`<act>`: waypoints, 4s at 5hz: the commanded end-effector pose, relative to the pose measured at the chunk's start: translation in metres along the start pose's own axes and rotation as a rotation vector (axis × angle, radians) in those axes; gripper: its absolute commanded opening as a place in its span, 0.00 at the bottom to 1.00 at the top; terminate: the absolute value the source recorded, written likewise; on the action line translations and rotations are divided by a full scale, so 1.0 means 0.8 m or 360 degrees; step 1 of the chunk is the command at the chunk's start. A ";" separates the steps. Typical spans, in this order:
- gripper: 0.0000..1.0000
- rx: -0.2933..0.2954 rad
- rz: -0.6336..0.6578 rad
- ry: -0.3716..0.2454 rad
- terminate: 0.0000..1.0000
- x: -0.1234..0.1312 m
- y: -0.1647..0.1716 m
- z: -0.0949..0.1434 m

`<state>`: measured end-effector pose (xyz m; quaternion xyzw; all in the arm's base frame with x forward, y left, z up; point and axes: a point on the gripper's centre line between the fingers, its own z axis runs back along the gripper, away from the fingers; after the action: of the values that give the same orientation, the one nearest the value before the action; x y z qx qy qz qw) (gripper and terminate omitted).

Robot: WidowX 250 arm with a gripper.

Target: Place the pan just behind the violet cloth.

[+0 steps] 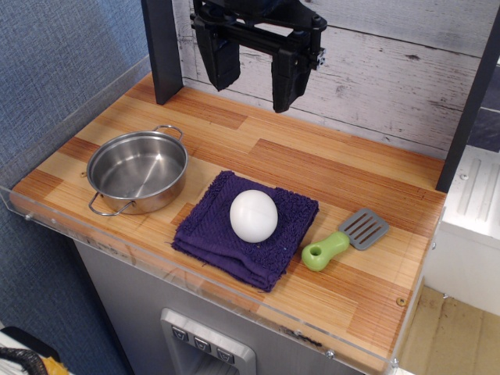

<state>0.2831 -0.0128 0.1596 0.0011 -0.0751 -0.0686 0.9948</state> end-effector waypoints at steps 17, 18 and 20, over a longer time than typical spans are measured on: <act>0.00 0.0094 0.0140 0.0142 0.00 -0.051 0.123 -0.147; 0.00 0.0080 0.0157 0.0114 0.00 -0.051 0.120 -0.134; 0.00 0.0023 0.0169 -0.0005 0.00 -0.028 0.113 -0.064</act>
<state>0.2785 0.0778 0.0934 -0.0090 -0.0482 -0.0079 0.9988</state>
